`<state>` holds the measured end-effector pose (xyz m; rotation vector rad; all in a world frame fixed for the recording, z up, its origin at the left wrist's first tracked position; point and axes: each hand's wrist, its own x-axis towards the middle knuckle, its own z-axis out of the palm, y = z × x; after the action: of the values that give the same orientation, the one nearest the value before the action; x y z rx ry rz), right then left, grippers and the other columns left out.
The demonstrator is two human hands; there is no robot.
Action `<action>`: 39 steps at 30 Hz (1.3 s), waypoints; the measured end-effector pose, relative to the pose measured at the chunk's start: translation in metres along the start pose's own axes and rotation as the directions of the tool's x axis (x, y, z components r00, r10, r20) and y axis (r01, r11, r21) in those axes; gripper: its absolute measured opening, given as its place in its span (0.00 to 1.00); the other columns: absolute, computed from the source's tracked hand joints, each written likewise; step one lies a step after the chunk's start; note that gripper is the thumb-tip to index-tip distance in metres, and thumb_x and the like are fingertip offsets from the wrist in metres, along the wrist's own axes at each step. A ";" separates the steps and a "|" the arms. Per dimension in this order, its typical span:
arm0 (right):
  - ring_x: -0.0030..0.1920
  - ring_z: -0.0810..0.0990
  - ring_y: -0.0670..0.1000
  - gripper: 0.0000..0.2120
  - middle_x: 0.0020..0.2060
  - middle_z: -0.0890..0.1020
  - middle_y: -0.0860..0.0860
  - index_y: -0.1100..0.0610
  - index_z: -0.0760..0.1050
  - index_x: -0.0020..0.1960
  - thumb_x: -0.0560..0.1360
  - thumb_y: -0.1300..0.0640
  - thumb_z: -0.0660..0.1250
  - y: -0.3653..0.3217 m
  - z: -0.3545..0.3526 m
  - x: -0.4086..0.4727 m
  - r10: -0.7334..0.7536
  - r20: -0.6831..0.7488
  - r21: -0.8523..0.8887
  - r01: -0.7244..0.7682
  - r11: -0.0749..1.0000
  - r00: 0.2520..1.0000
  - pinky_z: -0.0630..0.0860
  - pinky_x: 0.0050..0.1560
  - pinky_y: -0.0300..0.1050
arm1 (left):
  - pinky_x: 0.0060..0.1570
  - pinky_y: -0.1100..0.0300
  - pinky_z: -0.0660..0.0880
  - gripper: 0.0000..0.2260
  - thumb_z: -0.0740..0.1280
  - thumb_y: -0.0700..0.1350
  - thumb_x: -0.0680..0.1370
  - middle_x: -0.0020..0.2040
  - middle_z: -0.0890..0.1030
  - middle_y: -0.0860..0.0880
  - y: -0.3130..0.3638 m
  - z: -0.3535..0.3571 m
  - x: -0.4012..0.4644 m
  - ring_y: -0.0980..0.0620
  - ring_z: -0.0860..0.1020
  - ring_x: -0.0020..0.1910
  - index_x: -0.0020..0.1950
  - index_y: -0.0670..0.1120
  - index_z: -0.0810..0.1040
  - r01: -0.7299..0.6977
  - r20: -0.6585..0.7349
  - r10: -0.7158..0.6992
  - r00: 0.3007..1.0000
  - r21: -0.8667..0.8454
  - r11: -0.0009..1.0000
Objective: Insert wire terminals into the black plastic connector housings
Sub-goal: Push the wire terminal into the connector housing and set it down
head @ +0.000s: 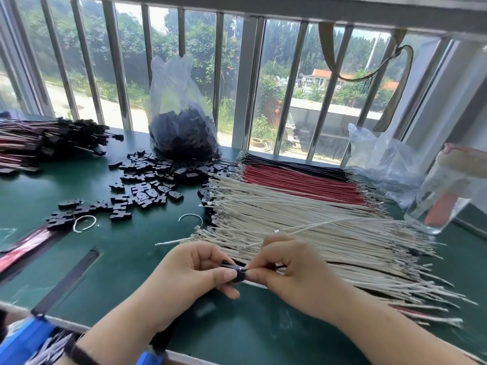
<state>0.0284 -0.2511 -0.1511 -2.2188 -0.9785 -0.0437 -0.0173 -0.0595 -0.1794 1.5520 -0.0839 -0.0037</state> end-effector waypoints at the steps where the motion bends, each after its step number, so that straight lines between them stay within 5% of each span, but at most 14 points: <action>1: 0.40 0.75 0.42 0.03 0.35 0.76 0.38 0.46 0.83 0.44 0.72 0.53 0.72 0.000 -0.002 0.001 0.007 0.031 0.019 -0.007 1.000 1.000 0.70 0.40 0.35 | 0.34 0.66 0.77 0.04 0.72 0.34 0.67 0.36 0.84 0.39 -0.001 0.000 0.001 0.44 0.83 0.31 0.36 0.42 0.80 -0.006 -0.013 0.006 1.000 0.008 1.000; 4: 0.40 0.76 0.40 0.09 0.35 0.78 0.38 0.41 0.81 0.49 0.72 0.53 0.72 0.003 -0.006 0.003 0.024 0.067 0.021 -0.026 0.999 0.997 0.69 0.40 0.31 | 0.35 0.67 0.76 0.04 0.71 0.33 0.70 0.33 0.84 0.40 -0.003 0.001 0.002 0.47 0.83 0.31 0.38 0.40 0.79 -0.029 -0.030 0.031 0.999 0.061 0.998; 9: 0.37 0.76 0.37 0.04 0.31 0.78 0.34 0.43 0.82 0.42 0.69 0.52 0.74 0.005 -0.008 0.000 0.112 0.031 0.019 -0.113 0.993 0.993 0.68 0.37 0.29 | 0.35 0.67 0.75 0.08 0.72 0.32 0.70 0.32 0.83 0.39 -0.001 0.001 0.004 0.49 0.82 0.31 0.34 0.44 0.80 -0.041 -0.007 0.042 0.999 0.123 0.992; 22: 0.37 0.76 0.39 0.03 0.32 0.77 0.36 0.51 0.81 0.38 0.71 0.56 0.73 -0.001 0.000 0.005 0.030 -0.001 0.028 -0.030 0.999 1.000 0.70 0.39 0.31 | 0.34 0.67 0.76 0.04 0.71 0.33 0.71 0.33 0.83 0.43 -0.003 0.002 0.002 0.46 0.83 0.31 0.39 0.38 0.78 -0.062 -0.023 0.065 0.998 0.113 0.992; 27: 0.33 0.79 0.42 0.04 0.31 0.83 0.46 0.47 0.82 0.39 0.72 0.53 0.71 0.003 -0.026 0.001 0.151 0.321 0.180 -0.217 0.959 0.935 0.72 0.36 0.35 | 0.27 0.63 0.71 0.08 0.70 0.41 0.69 0.33 0.82 0.39 0.003 -0.003 -0.008 0.47 0.78 0.25 0.41 0.37 0.75 0.014 0.068 -0.019 0.997 0.068 0.998; 31: 0.42 0.82 0.38 0.06 0.43 0.84 0.39 0.40 0.82 0.48 0.74 0.43 0.68 0.003 -0.052 -0.010 0.183 0.522 0.101 -0.273 0.957 0.833 0.74 0.43 0.30 | 0.31 0.69 0.66 0.05 0.70 0.36 0.72 0.28 0.73 0.48 0.012 0.003 -0.021 0.55 0.73 0.28 0.39 0.44 0.76 0.062 0.054 -0.074 0.996 0.202 0.977; 33: 0.42 0.80 0.36 0.08 0.44 0.83 0.35 0.40 0.81 0.51 0.75 0.42 0.66 0.002 -0.048 -0.008 0.177 0.503 0.024 -0.219 0.975 0.846 0.73 0.41 0.27 | 0.37 0.75 0.64 0.08 0.68 0.39 0.76 0.30 0.72 0.55 0.008 0.005 -0.025 0.64 0.70 0.30 0.41 0.52 0.76 0.021 0.024 -0.036 0.999 0.452 0.892; 36: 0.50 0.77 0.35 0.12 0.50 0.80 0.35 0.39 0.76 0.58 0.77 0.42 0.62 0.013 -0.027 0.004 0.092 0.273 -0.333 0.005 0.943 0.958 0.73 0.51 0.31 | 0.50 0.80 0.61 0.18 0.65 0.54 0.77 0.40 0.75 0.72 0.008 -0.004 -0.032 0.75 0.69 0.47 0.30 0.72 0.72 -0.076 -0.004 0.119 0.993 0.749 0.658; 38: 0.55 0.74 0.35 0.17 0.56 0.75 0.33 0.37 0.71 0.62 0.76 0.36 0.58 0.017 -0.011 0.009 0.050 0.167 -0.492 0.039 0.870 0.985 0.72 0.56 0.33 | 0.54 0.76 0.65 0.06 0.64 0.61 0.71 0.45 0.76 0.73 0.002 -0.027 -0.033 0.73 0.70 0.52 0.34 0.73 0.74 -0.197 0.012 0.388 0.922 0.875 0.442; 39: 0.53 0.75 0.37 0.18 0.54 0.75 0.34 0.38 0.72 0.60 0.73 0.33 0.59 0.016 -0.005 0.010 0.019 0.136 -0.540 0.059 0.840 0.990 0.73 0.52 0.34 | 0.54 0.73 0.67 0.02 0.66 0.61 0.69 0.47 0.77 0.71 0.002 -0.040 -0.028 0.71 0.72 0.52 0.38 0.71 0.78 -0.236 -0.008 0.511 0.860 0.881 0.410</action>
<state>0.0477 -0.2549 -0.1542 -2.7611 -1.1742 -0.2056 -0.0434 -0.0183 -0.1796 2.5152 -0.2473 0.7502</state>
